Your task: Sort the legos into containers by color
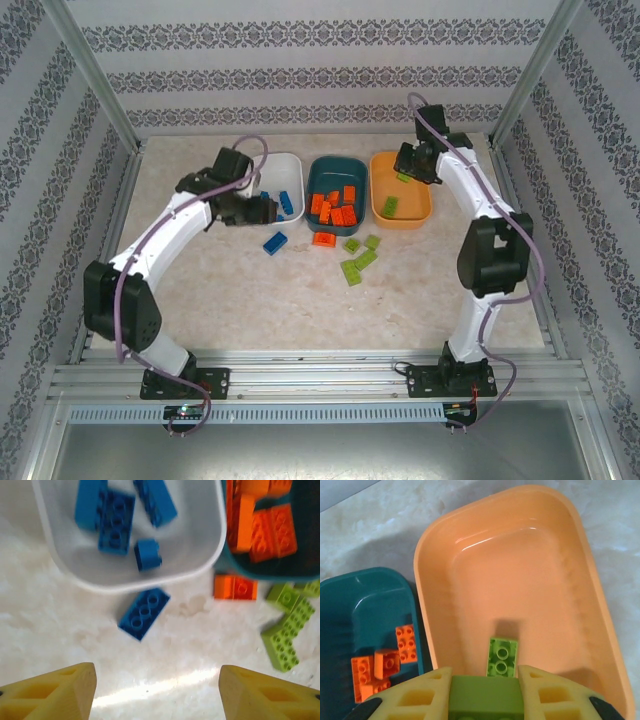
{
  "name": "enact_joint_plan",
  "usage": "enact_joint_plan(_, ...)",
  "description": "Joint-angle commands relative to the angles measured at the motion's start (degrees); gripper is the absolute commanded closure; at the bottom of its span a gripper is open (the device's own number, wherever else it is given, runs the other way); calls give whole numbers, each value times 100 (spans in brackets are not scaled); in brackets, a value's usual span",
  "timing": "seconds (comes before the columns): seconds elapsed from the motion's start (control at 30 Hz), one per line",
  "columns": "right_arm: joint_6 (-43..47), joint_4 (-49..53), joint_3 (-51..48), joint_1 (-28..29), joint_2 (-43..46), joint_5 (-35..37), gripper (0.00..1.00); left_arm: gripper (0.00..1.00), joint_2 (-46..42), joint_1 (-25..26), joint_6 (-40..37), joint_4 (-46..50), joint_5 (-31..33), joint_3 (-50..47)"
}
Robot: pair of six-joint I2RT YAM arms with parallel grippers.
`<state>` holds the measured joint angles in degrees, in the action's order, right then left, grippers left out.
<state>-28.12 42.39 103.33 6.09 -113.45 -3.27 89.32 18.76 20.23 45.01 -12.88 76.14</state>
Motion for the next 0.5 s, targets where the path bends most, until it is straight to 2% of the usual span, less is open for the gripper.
enact_joint_plan(0.0, -39, 281, 489, -84, -574, -132, 75, 31, -283, 259, 390, -542, 98, -745)
enact_joint_plan(0.17, -149, 243, 967, -90, -1293, -197, 75, 24, -476, 450, 302, -1140, 310, -1618)
enact_joint_plan(0.47, -134, 261, 1269, -99, -1839, -310, 75, 11, -105, 510, -880, -1732, 642, -1786)
